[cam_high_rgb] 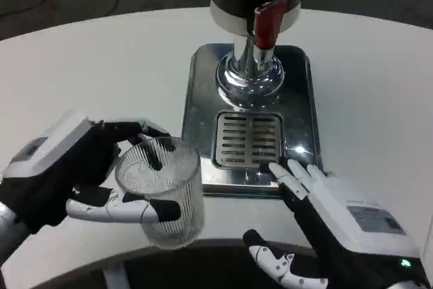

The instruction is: Grasp the cup under the faucet to collect the drink, then remove the cup.

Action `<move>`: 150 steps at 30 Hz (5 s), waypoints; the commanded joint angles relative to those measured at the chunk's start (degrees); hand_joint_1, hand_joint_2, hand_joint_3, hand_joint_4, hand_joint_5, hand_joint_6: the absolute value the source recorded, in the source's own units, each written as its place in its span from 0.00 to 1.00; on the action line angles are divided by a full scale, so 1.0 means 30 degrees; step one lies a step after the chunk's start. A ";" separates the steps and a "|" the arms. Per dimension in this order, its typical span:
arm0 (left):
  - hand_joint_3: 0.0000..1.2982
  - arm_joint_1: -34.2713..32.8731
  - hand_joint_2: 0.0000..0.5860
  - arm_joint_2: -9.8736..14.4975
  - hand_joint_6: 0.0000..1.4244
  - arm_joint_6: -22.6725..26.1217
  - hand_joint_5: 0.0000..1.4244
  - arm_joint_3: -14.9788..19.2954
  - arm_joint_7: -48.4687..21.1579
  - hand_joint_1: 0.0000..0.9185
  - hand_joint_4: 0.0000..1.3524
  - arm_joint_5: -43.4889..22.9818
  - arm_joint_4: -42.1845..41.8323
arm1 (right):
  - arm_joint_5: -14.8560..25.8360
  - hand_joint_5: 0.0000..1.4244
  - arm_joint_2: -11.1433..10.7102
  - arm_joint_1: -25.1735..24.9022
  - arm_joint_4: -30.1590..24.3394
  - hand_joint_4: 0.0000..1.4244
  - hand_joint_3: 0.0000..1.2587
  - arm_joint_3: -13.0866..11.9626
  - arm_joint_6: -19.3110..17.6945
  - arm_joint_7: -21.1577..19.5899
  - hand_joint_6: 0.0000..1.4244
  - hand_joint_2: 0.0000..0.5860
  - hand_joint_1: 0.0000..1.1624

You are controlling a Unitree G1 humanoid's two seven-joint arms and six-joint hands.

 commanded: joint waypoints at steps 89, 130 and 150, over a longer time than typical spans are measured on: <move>0.32 -1.5891 0.13 -0.4577 0.66 0.1229 0.41 -1.0219 1.2087 0.18 0.24 0.8357 1.8404 | 0.5841 0.00 -0.1833 0.3184 -0.2657 0.00 0.07 -0.4619 -0.0955 -0.1074 0.00 0.71 0.31; 0.24 -1.0903 0.12 -0.1604 0.51 -0.0766 0.28 -0.6170 0.9532 0.15 0.13 0.4540 1.0116 | 0.5641 0.00 -0.1756 0.2244 -0.2218 0.00 0.09 -0.3767 -0.0707 -0.1166 0.00 0.72 0.32; 0.17 -0.9022 0.20 -0.0654 0.18 0.3428 0.22 -0.1338 -0.3375 0.00 0.15 -1.1146 0.4426 | 0.5170 0.00 -0.1529 0.2019 -0.2759 0.00 0.09 -0.3293 -0.0225 -0.0884 0.00 0.72 0.32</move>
